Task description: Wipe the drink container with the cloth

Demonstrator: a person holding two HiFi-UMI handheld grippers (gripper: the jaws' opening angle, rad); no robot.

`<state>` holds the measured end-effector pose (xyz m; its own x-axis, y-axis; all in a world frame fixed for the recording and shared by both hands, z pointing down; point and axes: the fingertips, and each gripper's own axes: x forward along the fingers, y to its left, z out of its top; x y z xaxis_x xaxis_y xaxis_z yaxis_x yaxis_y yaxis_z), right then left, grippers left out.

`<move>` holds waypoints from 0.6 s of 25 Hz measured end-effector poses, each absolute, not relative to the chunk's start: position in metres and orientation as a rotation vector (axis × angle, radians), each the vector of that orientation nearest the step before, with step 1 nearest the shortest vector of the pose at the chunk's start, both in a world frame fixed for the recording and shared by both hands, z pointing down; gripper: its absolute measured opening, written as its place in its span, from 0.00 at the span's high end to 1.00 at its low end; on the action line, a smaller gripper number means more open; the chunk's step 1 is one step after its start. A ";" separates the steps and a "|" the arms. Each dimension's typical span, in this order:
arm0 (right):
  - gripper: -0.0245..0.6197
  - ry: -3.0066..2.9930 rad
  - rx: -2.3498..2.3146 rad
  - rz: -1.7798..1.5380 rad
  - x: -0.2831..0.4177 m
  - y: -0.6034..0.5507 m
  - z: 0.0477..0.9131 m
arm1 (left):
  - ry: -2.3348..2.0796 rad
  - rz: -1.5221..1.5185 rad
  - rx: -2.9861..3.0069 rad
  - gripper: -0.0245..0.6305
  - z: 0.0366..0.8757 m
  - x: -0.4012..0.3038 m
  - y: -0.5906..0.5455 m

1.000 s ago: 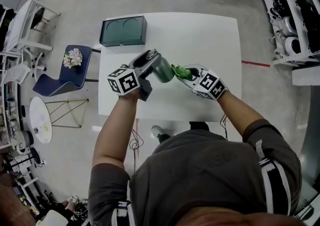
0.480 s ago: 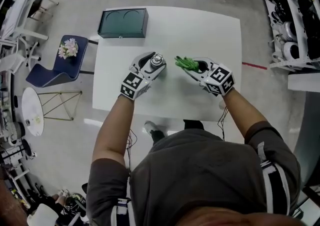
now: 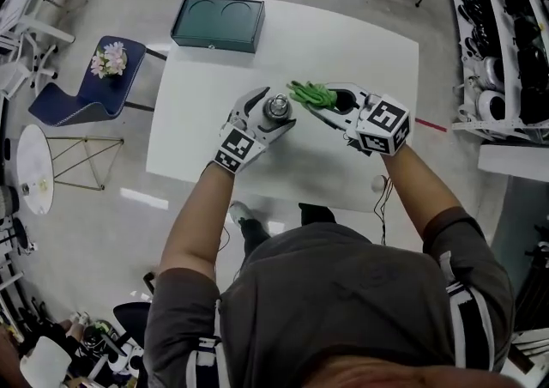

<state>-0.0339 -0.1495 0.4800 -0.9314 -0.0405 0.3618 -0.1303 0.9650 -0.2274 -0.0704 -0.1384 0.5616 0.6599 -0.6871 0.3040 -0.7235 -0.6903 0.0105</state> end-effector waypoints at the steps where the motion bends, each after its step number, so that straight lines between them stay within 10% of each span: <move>1: 0.81 -2.761 0.086 0.323 -0.045 -0.147 0.472 | -1.162 0.434 2.732 0.40 0.569 -0.070 -0.138; 15: 0.82 -2.404 -0.285 -0.137 -0.089 -0.089 0.498 | -1.113 0.433 2.711 0.40 0.596 -0.070 -0.140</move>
<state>-0.0892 -0.0894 0.4976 -0.7293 0.1671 0.6634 0.2413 0.9702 0.0209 -0.0704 -0.1397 0.5957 0.6777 -0.6559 0.3324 -0.7079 -0.7042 0.0539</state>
